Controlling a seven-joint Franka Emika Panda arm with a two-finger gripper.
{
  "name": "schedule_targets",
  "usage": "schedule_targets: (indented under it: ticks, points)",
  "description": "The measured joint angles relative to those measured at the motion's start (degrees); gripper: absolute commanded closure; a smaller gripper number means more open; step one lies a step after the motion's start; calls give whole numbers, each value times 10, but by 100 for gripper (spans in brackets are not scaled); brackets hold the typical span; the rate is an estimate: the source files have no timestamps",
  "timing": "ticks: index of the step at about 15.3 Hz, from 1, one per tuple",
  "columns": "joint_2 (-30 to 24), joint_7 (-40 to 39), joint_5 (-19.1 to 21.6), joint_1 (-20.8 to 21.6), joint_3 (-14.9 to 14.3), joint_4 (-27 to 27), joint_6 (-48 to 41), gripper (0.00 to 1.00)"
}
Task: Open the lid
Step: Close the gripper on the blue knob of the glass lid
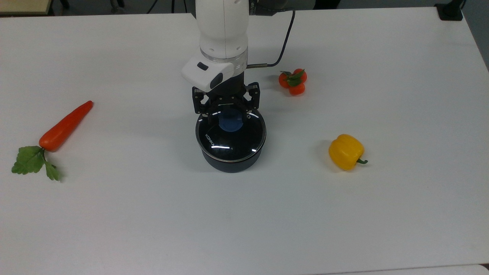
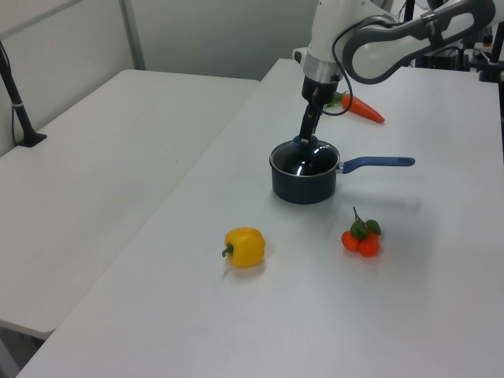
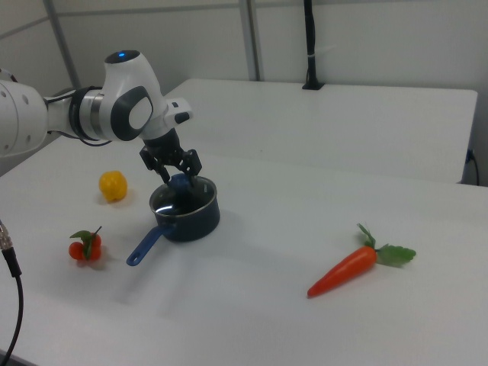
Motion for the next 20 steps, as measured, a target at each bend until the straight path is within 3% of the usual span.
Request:
schedule_targets:
  ticks: [12, 13, 18, 20]
  points:
    - [2, 0, 1, 3, 0, 0, 1, 23]
    - [3, 0, 1, 3, 0, 0, 1, 26]
    - [3, 0, 1, 5, 0, 0, 1, 62]
    - [3, 0, 1, 5, 0, 1, 1, 63]
